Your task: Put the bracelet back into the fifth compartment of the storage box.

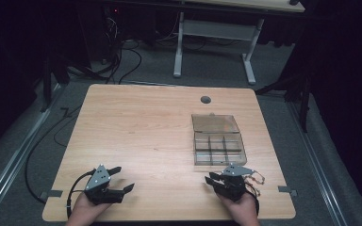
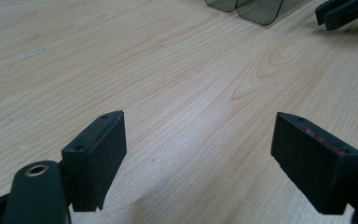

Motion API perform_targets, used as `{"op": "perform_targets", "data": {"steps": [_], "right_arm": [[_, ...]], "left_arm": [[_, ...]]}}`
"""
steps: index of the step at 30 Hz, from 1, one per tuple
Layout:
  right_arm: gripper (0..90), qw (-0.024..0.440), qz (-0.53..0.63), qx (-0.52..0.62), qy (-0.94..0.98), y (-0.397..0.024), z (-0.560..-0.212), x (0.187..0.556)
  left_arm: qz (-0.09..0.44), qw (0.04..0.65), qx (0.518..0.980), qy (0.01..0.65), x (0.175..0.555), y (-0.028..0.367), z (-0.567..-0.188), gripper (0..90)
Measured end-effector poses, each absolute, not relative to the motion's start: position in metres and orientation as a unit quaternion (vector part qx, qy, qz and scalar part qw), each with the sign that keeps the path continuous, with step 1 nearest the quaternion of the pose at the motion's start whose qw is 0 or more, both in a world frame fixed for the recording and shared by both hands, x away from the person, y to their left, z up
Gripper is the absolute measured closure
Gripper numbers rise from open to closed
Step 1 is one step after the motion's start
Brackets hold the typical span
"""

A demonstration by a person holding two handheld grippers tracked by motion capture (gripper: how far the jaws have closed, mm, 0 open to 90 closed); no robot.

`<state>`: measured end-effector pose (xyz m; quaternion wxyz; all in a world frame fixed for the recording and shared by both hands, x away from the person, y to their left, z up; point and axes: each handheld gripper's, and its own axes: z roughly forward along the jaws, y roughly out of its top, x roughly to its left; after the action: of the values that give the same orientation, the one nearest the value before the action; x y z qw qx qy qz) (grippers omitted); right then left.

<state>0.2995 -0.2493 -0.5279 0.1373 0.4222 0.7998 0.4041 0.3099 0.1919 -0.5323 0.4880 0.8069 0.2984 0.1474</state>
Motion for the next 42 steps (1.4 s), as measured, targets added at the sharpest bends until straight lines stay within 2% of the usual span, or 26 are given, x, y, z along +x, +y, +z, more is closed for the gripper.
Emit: {"op": "perform_targets", "data": {"steps": [9,24,27,32,42], "right_arm": [[74.0,0.192,0.393,0.446,0.781,-0.261,-0.512,0.295],[77.7,0.213,0.387,0.504,0.742,-0.315,-0.509,0.291],[80.3,0.219,0.383,0.516,0.735,-0.327,-0.509,0.288],[89.9,0.235,0.364,0.538,0.724,-0.348,-0.509,0.281],[90.0,0.239,0.319,0.57,0.719,-0.366,-0.518,0.276]], "left_arm": [[0.15,0.49,0.802,0.307,0.309,0.192,-0.531,17.6],[0.161,0.469,0.813,0.305,0.31,0.192,-0.531,14.7],[0.159,0.466,0.815,0.306,0.311,0.193,-0.531,14.8],[0.17,0.451,0.824,0.298,0.312,0.189,-0.533,14.2],[0.167,0.467,0.813,0.305,0.312,0.191,-0.533,15.6]]}}
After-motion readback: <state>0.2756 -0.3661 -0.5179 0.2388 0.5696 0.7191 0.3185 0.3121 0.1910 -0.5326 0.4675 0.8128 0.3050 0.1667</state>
